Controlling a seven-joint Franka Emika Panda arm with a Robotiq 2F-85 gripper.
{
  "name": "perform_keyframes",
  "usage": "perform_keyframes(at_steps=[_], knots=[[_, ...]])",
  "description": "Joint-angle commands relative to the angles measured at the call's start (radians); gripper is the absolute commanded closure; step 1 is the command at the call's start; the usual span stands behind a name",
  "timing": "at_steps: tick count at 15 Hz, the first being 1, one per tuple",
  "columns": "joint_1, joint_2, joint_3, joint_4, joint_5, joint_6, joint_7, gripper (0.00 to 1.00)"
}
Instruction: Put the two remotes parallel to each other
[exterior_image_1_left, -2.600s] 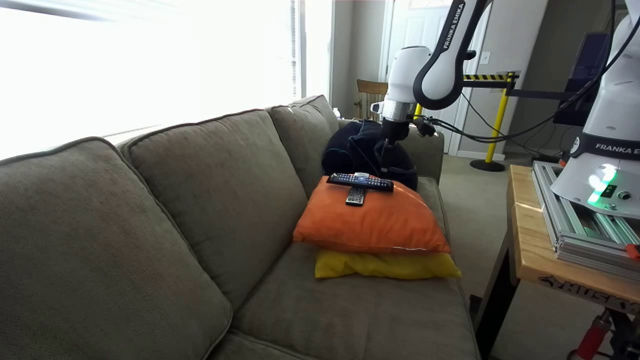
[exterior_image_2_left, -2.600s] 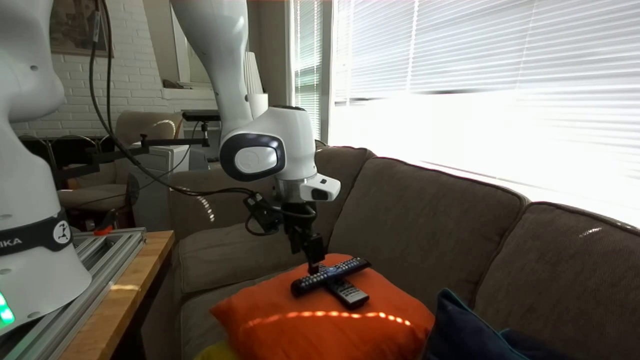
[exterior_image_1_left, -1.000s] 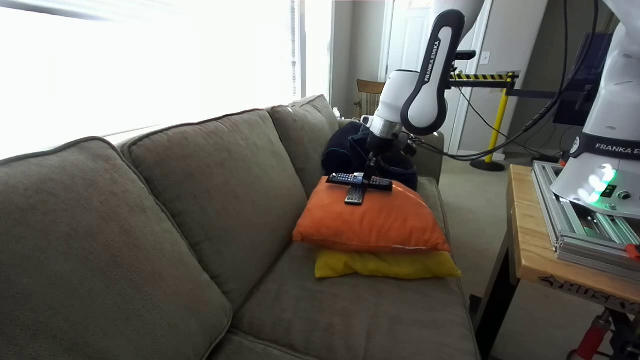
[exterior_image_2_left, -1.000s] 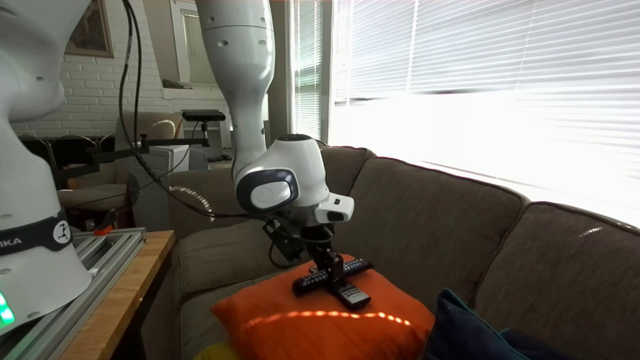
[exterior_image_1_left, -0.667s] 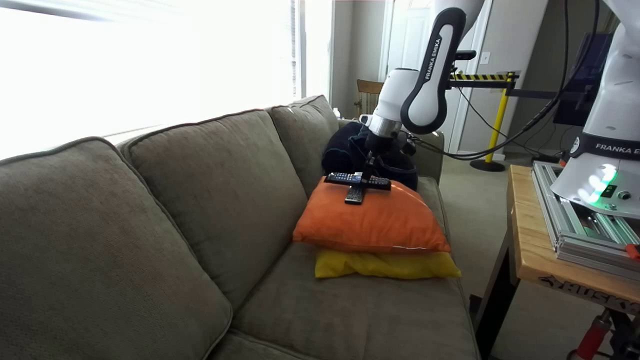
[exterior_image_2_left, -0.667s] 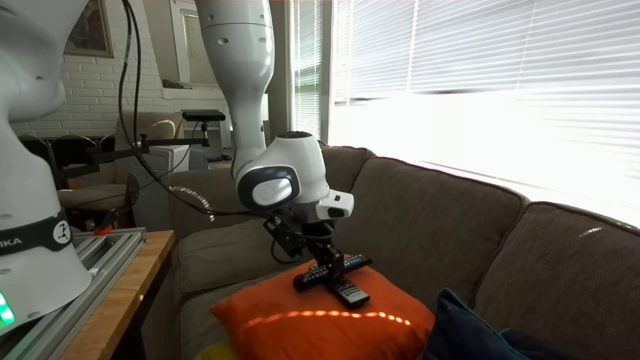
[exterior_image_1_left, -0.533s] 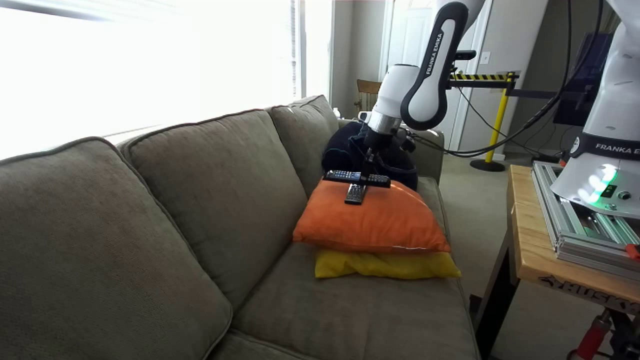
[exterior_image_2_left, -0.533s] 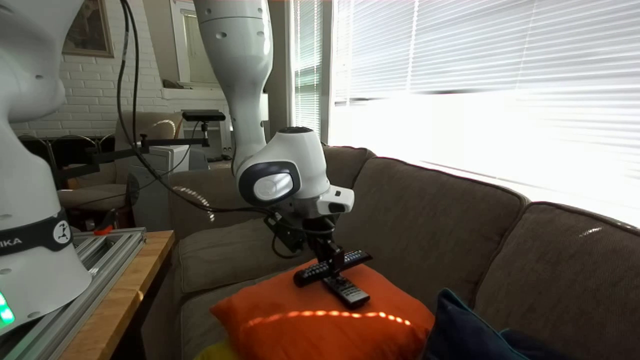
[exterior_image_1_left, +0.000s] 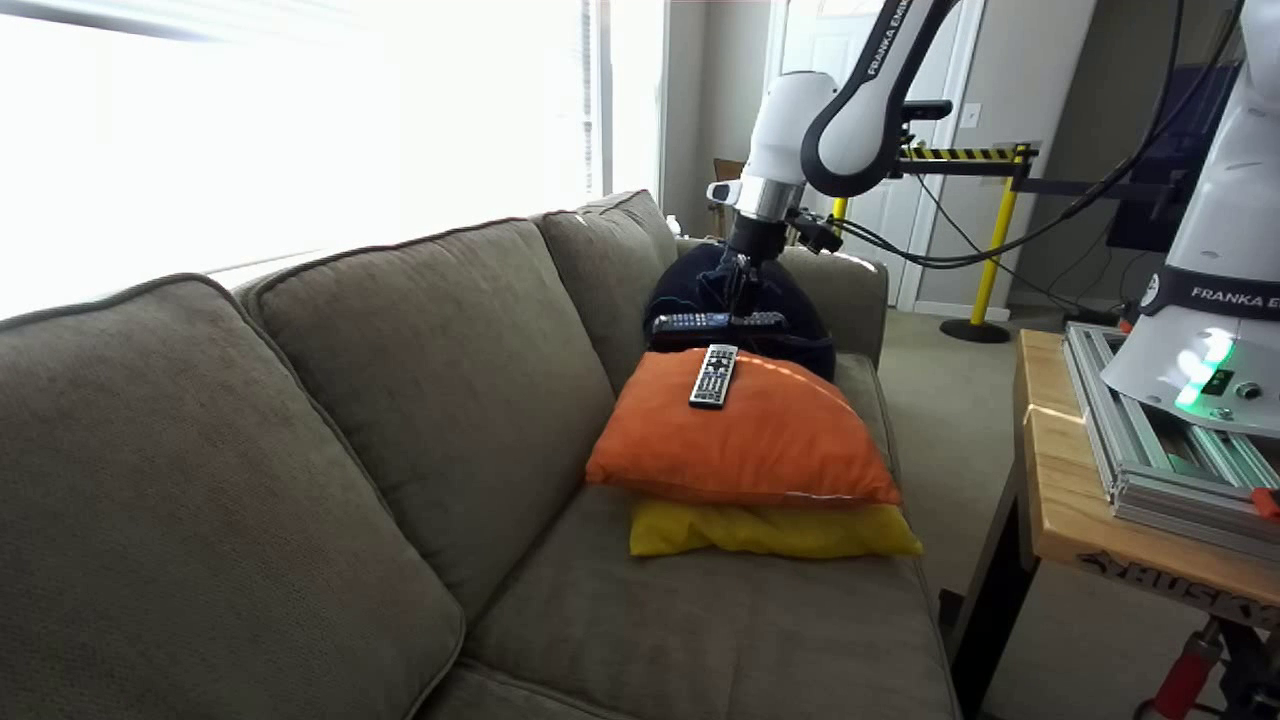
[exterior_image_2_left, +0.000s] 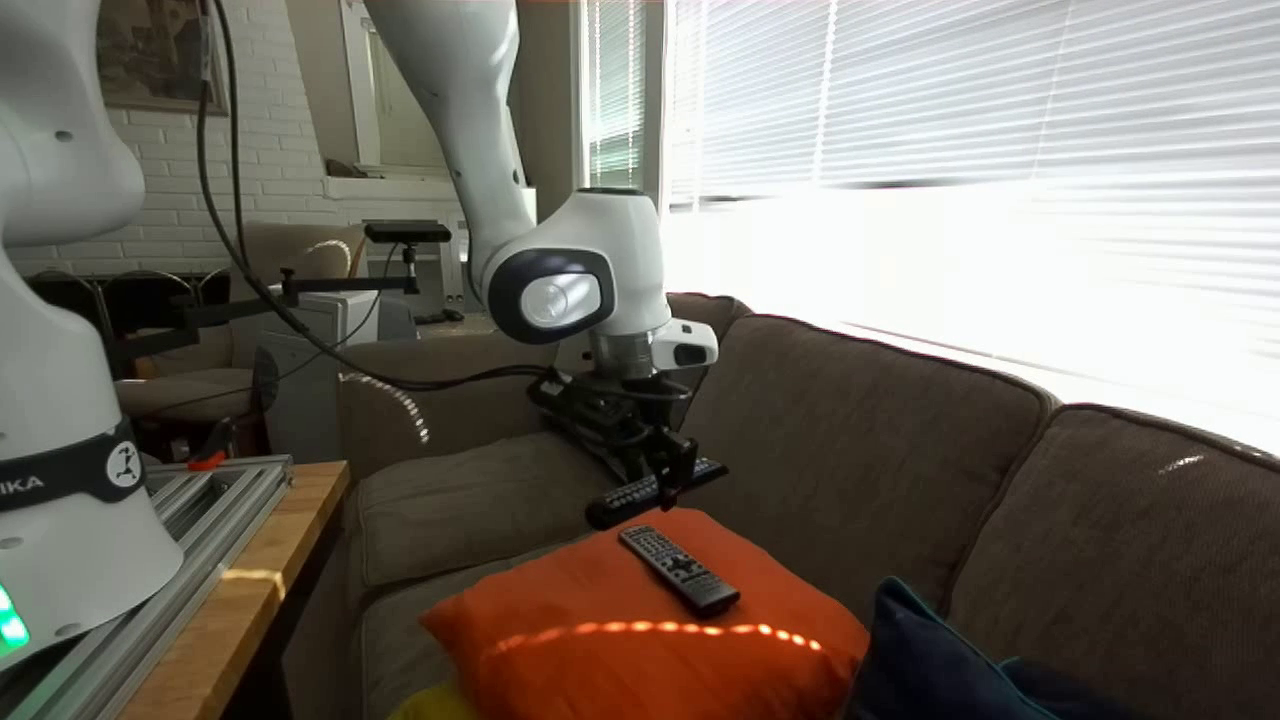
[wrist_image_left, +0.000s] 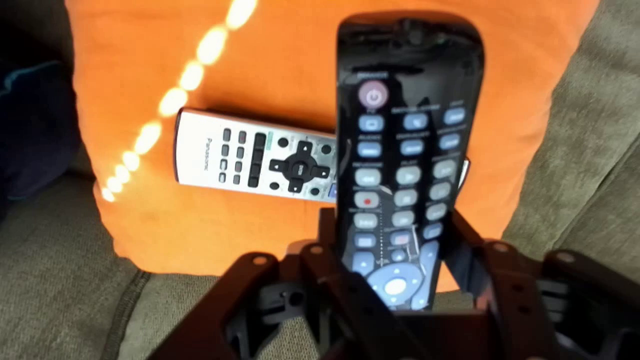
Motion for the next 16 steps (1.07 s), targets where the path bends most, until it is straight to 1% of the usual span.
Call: perform_keyframes(at_steps=[1, 2, 4, 5, 6, 7, 12, 13, 16], knots=[[-0.162, -0.036, 0.114, 0.005, -0.022, -0.067, -0.233, 0.72], [-0.211, -0.028, 0.151, 0.02, -0.013, -0.087, -0.309, 0.72], [-0.287, -0.024, 0.206, 0.037, 0.016, -0.13, -0.469, 0.72], [-0.189, -0.021, 0.129, 0.018, 0.033, -0.074, -0.365, 0.47], [-0.216, -0.022, 0.145, 0.023, 0.043, -0.089, -0.424, 0.47], [-0.232, -0.023, 0.153, 0.026, 0.047, -0.096, -0.456, 0.47], [-0.237, -0.023, 0.165, 0.028, 0.05, -0.099, -0.475, 0.47], [-0.237, -0.023, 0.165, 0.028, 0.05, -0.099, -0.475, 0.72], [-0.264, 0.008, 0.199, 0.053, 0.058, -0.121, -0.57, 0.72]])
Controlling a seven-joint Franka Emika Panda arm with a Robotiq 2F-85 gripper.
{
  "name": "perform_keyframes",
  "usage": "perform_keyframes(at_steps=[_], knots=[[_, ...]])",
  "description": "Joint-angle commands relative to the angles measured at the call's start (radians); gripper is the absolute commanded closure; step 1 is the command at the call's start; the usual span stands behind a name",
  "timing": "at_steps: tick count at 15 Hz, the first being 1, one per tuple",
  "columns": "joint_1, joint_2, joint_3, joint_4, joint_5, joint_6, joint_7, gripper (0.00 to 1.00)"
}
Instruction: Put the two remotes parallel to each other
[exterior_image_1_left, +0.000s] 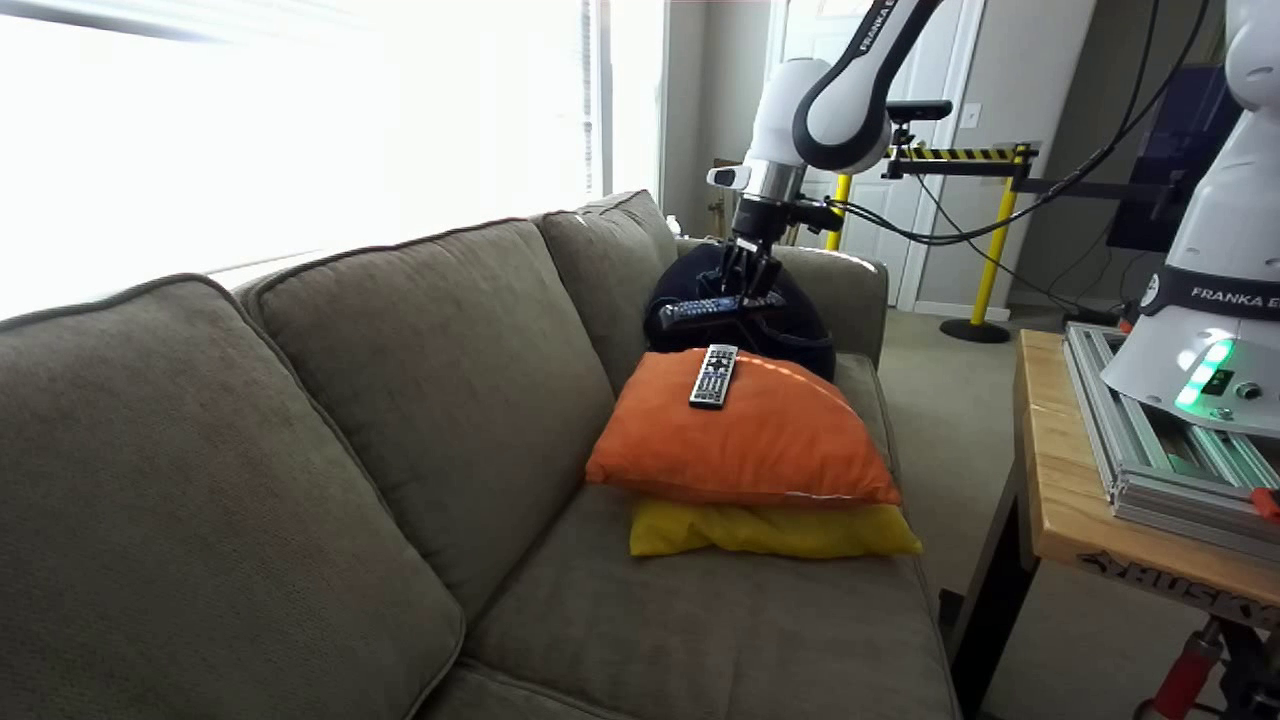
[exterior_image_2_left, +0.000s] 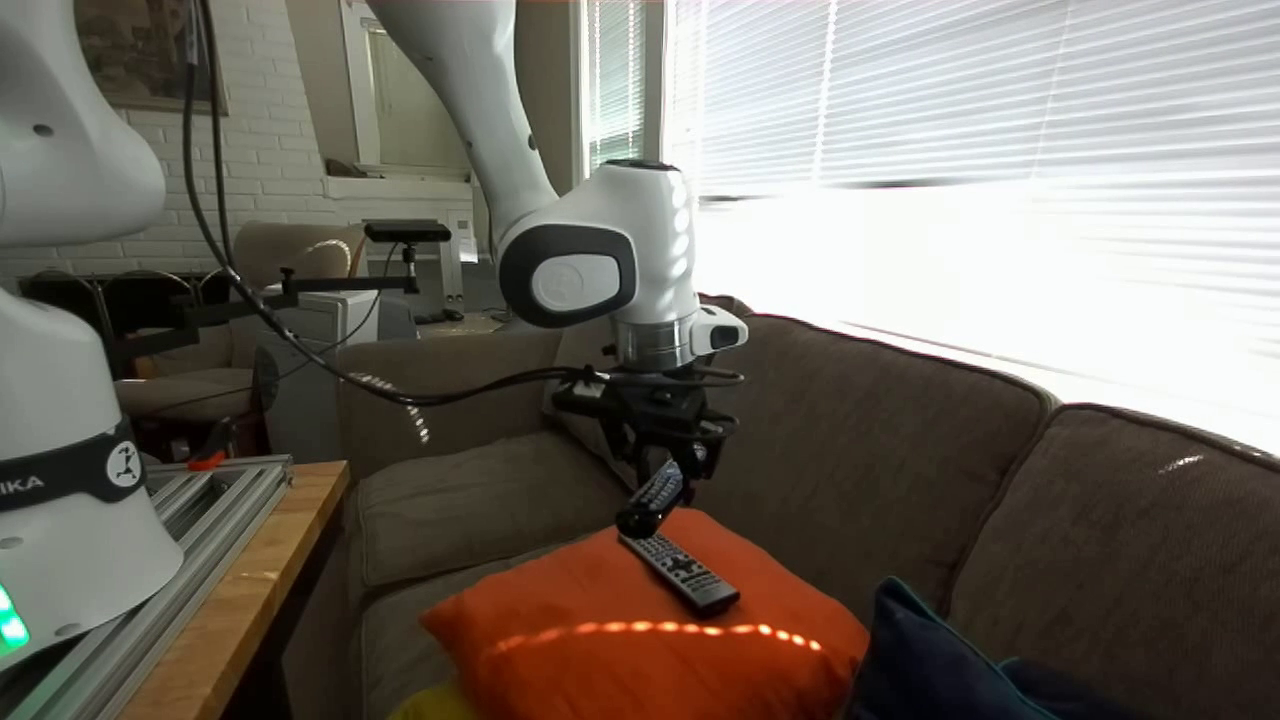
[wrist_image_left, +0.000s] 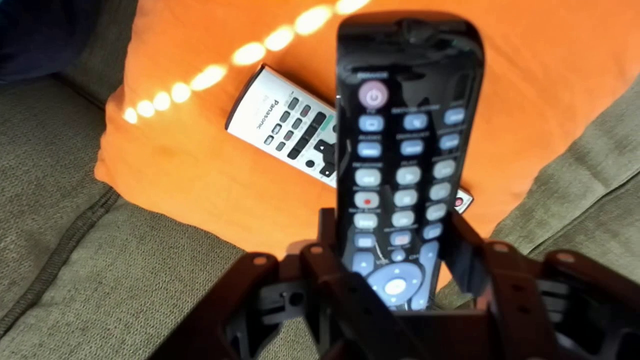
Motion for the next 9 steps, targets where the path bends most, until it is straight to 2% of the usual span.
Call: perform_keyframes(at_steps=[1, 4, 9], knots=[[-0.009, 0.032, 0.02, 0.032, 0.039, -0.023, -0.137, 0.72], [-0.014, 0.054, 0.032, 0.058, 0.037, -0.054, -0.24, 0.72], [0.056, 0.077, -0.034, 0.13, 0.014, -0.173, -0.385, 0.72]])
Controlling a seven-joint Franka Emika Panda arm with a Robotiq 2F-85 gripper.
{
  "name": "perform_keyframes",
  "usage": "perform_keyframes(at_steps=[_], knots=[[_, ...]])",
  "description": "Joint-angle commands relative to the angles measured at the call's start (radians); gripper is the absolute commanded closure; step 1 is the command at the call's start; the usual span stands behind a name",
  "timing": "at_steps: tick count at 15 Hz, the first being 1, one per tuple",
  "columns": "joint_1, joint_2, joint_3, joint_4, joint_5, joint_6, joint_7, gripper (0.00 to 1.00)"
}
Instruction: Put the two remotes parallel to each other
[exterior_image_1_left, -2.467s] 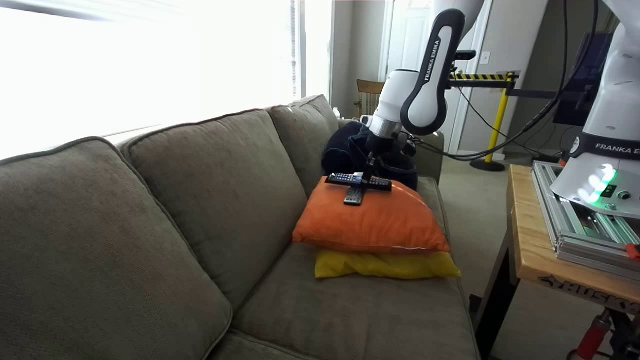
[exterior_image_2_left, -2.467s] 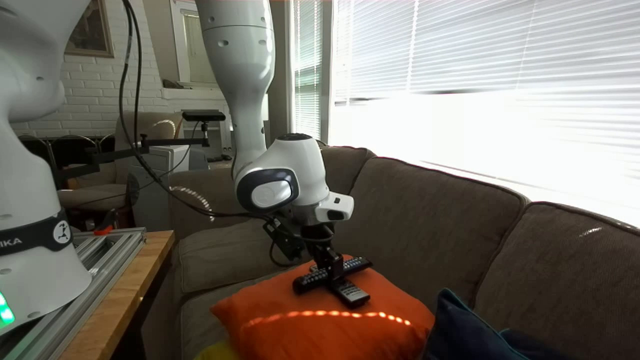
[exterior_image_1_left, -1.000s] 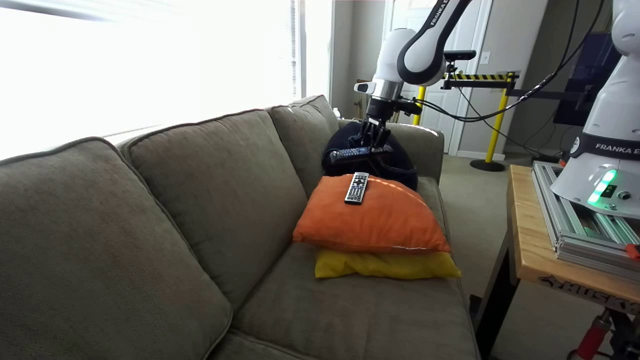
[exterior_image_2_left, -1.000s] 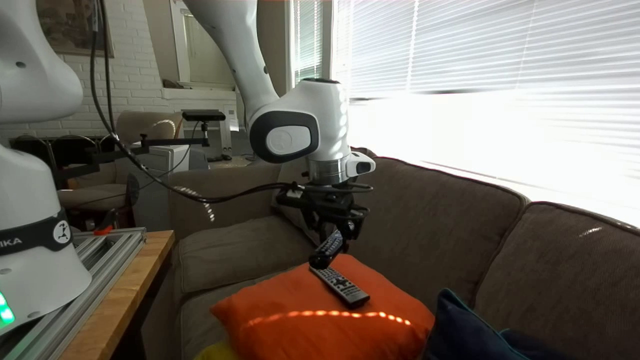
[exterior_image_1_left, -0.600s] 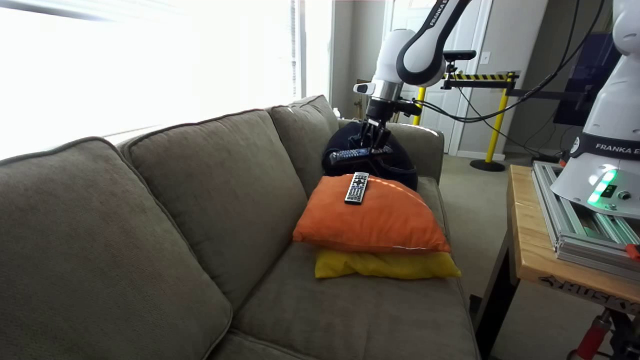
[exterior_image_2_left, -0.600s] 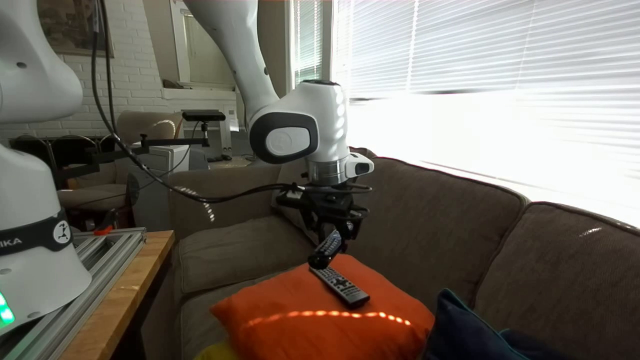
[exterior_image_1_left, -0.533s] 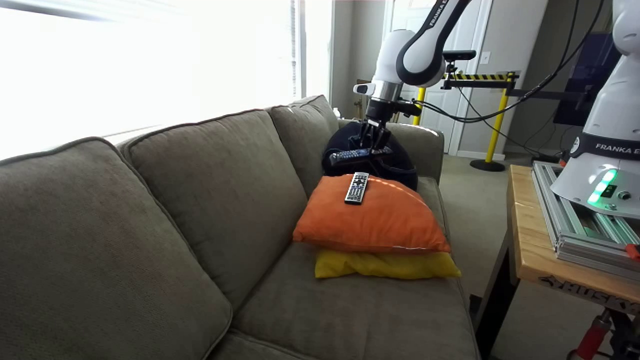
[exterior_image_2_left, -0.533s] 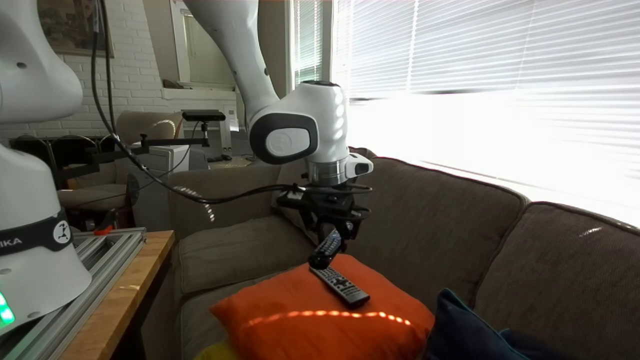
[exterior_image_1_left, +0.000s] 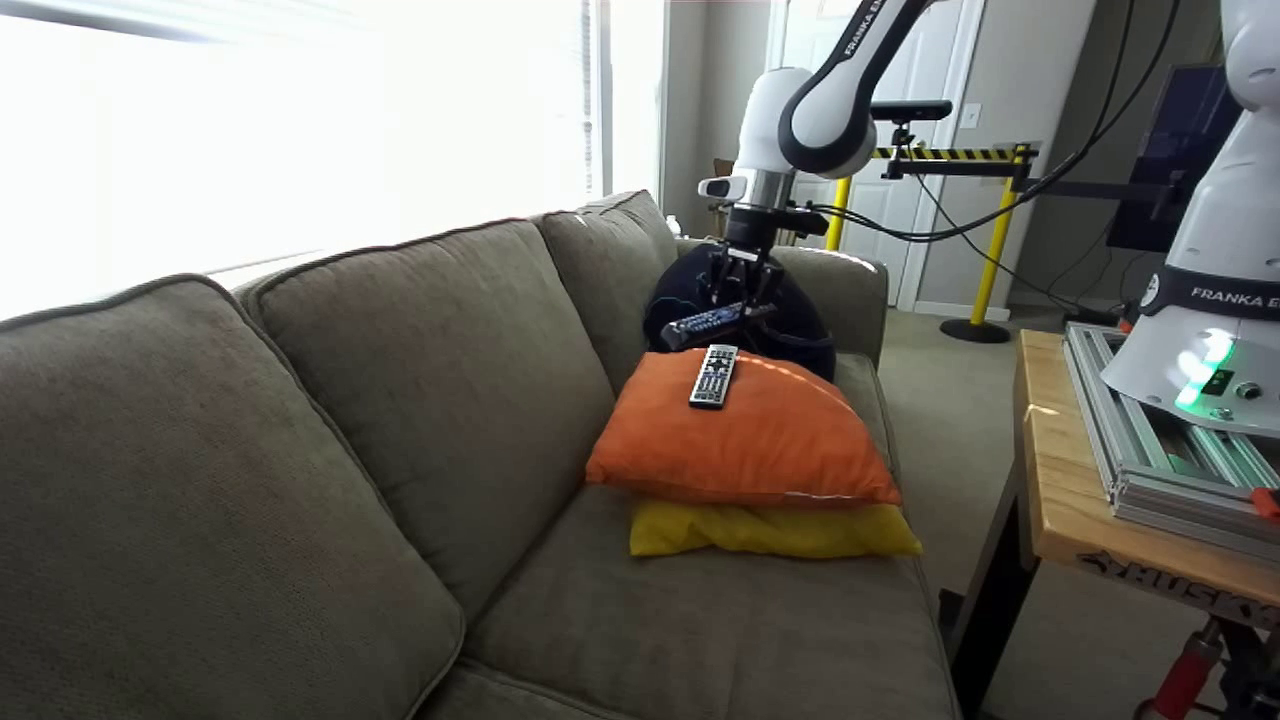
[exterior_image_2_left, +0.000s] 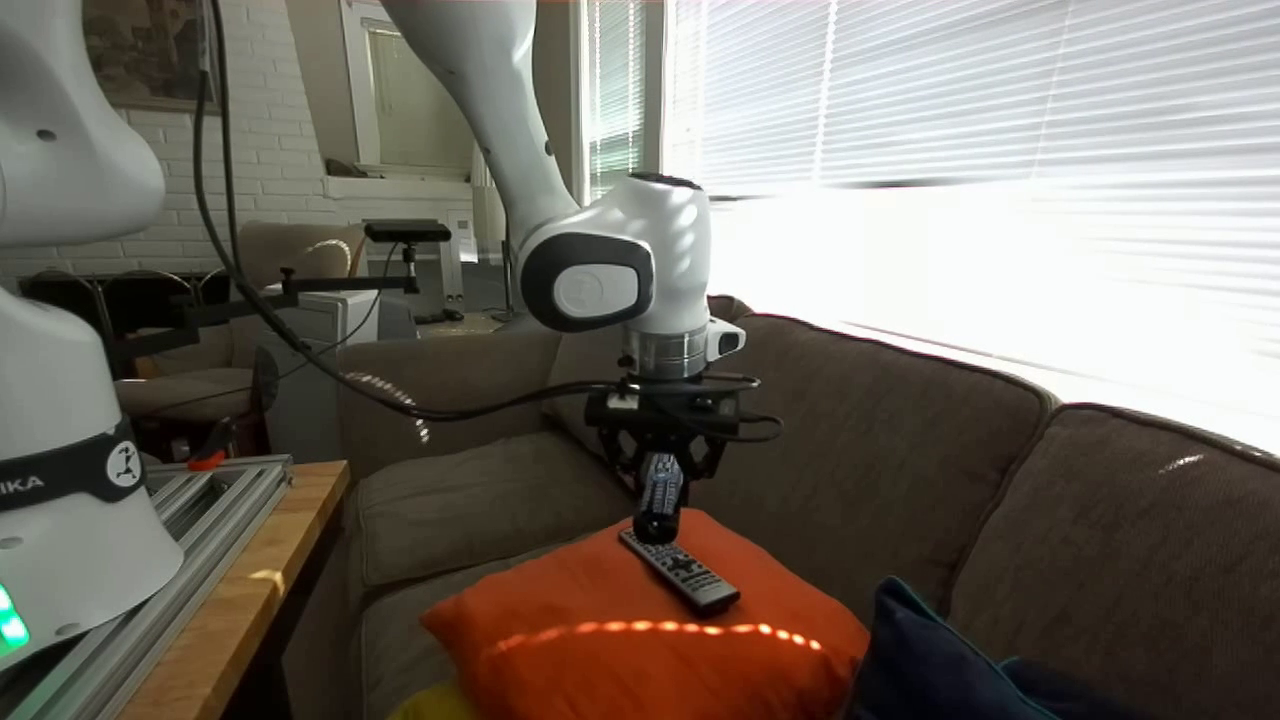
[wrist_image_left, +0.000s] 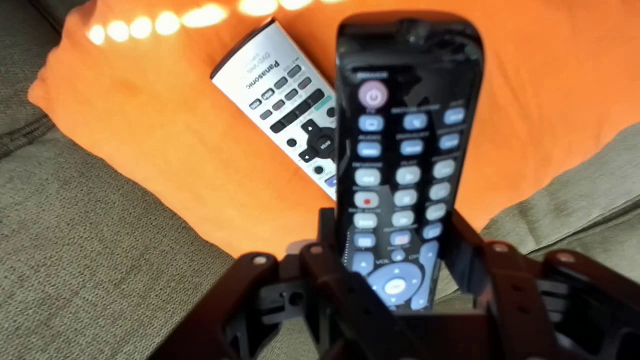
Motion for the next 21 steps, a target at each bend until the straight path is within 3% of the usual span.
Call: perform_keyframes(at_steps=[1, 6, 13, 14, 15, 18, 19, 21], knots=[[0.07, 0.034, -0.065, 0.088, 0.006, -0.107, -0.118, 0.72], [0.159, 0.08, -0.143, 0.176, 0.006, -0.173, -0.229, 0.72], [0.175, 0.158, -0.14, 0.265, 0.029, -0.269, -0.429, 0.72], [0.19, 0.162, -0.157, 0.267, 0.025, -0.236, -0.425, 0.72], [0.2, 0.131, -0.165, 0.225, 0.035, -0.223, -0.397, 0.47], [0.202, 0.145, -0.17, 0.243, 0.033, -0.223, -0.413, 0.47], [0.202, 0.147, -0.171, 0.244, 0.033, -0.223, -0.415, 0.72], [0.204, 0.155, -0.178, 0.256, 0.024, -0.236, -0.435, 0.72]])
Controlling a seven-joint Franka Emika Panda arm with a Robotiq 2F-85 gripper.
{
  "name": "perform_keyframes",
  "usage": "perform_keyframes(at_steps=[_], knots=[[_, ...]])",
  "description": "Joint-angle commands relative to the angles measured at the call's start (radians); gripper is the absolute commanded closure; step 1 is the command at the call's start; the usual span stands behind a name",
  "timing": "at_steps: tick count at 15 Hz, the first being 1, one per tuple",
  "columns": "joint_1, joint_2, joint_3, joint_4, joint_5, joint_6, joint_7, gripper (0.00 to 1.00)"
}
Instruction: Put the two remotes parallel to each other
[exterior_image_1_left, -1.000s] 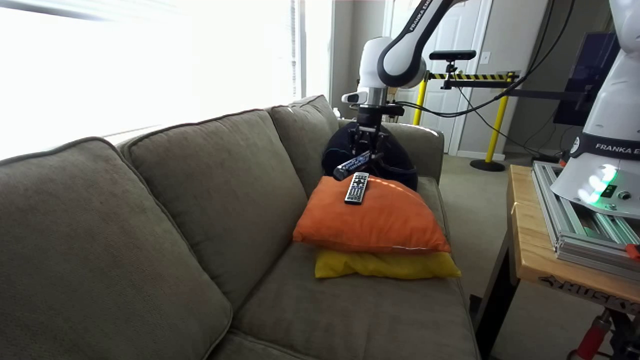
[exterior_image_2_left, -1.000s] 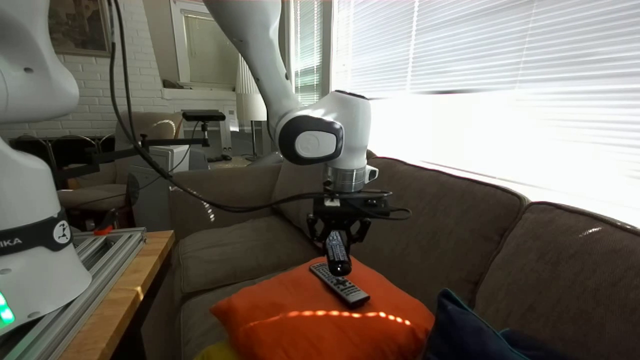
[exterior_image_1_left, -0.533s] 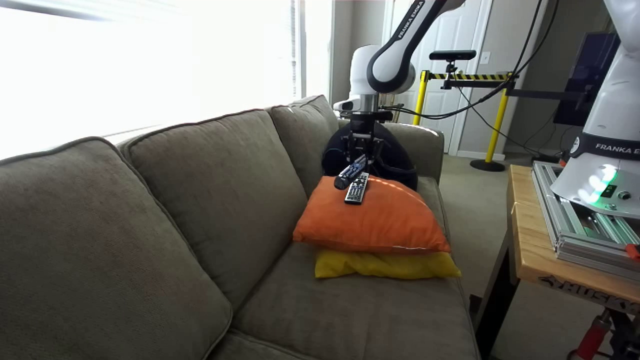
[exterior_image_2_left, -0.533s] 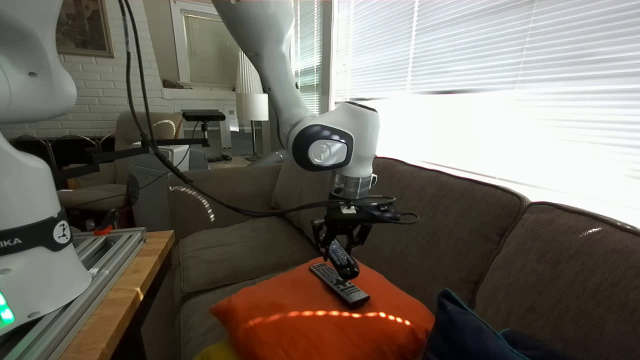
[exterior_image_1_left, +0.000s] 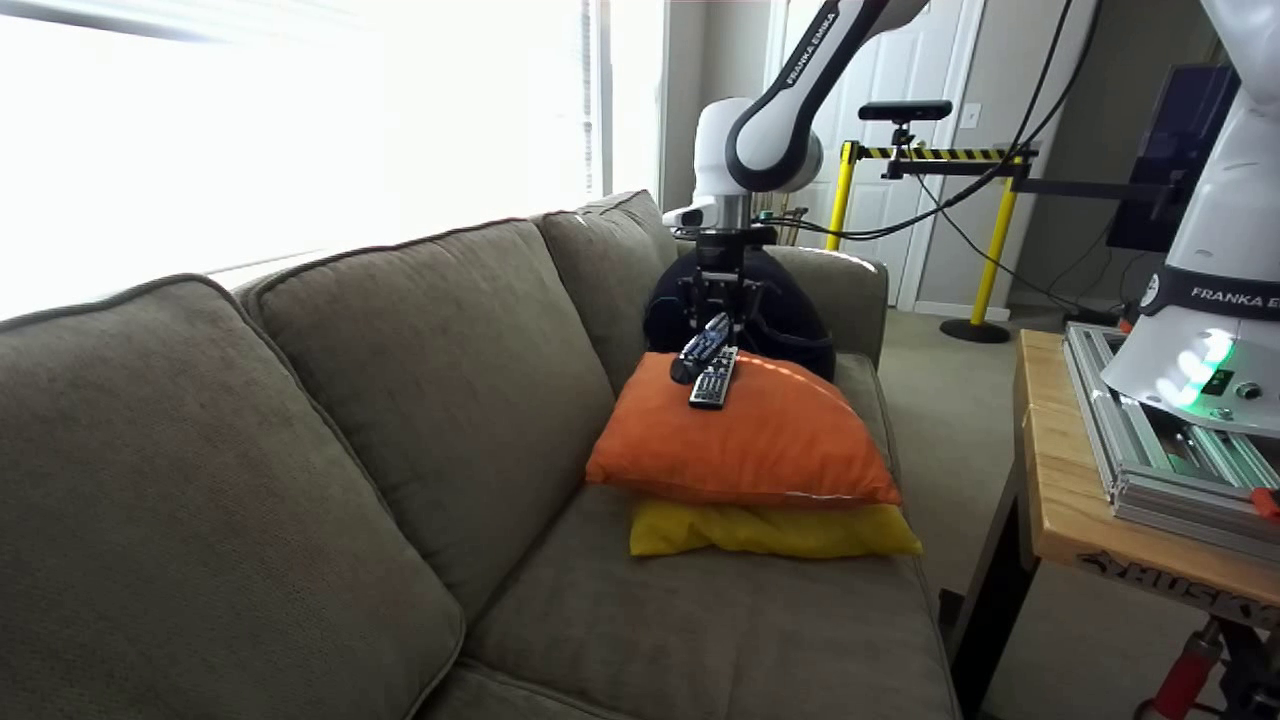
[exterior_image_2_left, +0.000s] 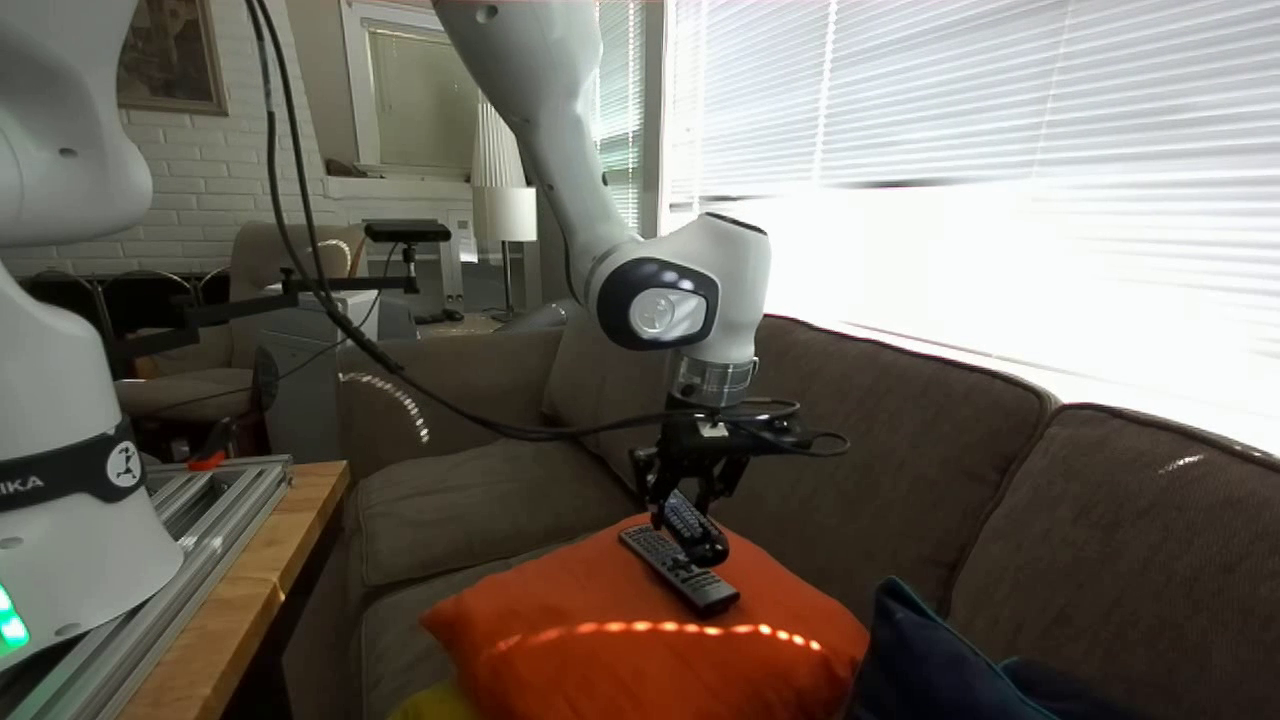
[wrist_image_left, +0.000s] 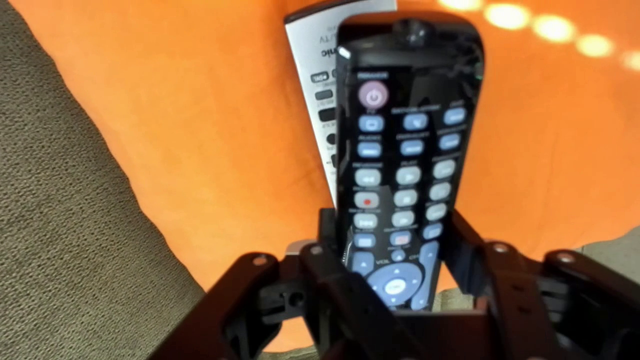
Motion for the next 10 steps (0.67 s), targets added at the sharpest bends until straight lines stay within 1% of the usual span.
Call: perform_keyframes(at_steps=[1, 7, 10], knots=[[0.026, 0.005, -0.031, 0.019, 0.012, -0.02, -0.053, 0.72], [0.01, 0.02, -0.025, 0.047, 0.021, -0.047, -0.193, 0.72], [0.016, 0.036, -0.034, 0.071, 0.02, -0.069, -0.255, 0.72]])
